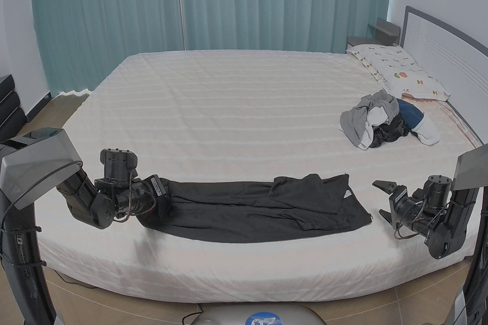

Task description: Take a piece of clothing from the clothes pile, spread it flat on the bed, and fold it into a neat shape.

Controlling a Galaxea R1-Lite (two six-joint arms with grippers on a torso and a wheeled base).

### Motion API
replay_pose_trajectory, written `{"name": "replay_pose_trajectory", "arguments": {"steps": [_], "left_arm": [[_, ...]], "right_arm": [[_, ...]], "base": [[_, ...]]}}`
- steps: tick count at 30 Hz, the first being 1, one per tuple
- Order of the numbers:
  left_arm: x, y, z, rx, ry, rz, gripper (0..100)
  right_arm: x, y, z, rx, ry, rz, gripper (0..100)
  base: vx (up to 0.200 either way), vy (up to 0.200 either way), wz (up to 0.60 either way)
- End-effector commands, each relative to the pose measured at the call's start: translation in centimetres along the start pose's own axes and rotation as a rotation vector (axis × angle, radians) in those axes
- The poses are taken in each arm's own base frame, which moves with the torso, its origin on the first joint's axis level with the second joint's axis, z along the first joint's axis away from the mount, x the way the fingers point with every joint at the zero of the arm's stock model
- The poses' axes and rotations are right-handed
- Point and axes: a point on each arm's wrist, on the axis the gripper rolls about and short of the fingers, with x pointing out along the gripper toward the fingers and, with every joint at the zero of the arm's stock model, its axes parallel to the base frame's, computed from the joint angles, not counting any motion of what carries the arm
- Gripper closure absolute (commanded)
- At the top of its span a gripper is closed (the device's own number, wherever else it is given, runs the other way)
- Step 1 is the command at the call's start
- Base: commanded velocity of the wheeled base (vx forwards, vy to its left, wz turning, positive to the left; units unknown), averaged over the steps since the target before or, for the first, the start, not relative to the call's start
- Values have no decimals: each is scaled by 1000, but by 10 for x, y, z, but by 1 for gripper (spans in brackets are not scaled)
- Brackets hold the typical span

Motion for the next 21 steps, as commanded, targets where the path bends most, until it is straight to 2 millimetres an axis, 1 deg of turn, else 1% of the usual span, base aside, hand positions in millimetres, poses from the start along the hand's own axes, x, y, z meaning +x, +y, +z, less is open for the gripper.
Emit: {"name": "replay_pose_trajectory", "arguments": {"steps": [1, 4, 5, 9, 13, 17, 21], "left_arm": [[-10, -14, 6, 8, -18, -32, 100], [-12, -23, 7, 14, -26, -13, 100], [-12, -30, 8, 23, -48, 7, 100], [-15, -44, 7, 41, -44, 19, 100], [-15, -61, 7, 63, 20, 33, 100], [-16, -69, 9, 66, 47, 44, 100], [-14, -81, 6, 52, 35, 64, 100]], "right_arm": [[6, -8, -1, 5, 6, -15, 0], [11, -15, -4, 11, 14, -34, 0], [14, -19, -5, 9, 16, -45, 0], [14, -19, -6, 8, 20, -43, 0], [15, -19, -9, 1, 24, -49, 0], [15, -20, -9, -1, 25, -50, 0], [16, -19, -10, -2, 28, -49, 0]], "base": [[0, -200, 0], [0, -200, 0], [0, -200, 0], [0, -200, 0], [0, -200, 0], [0, -200, 0], [0, -200, 0]]}}
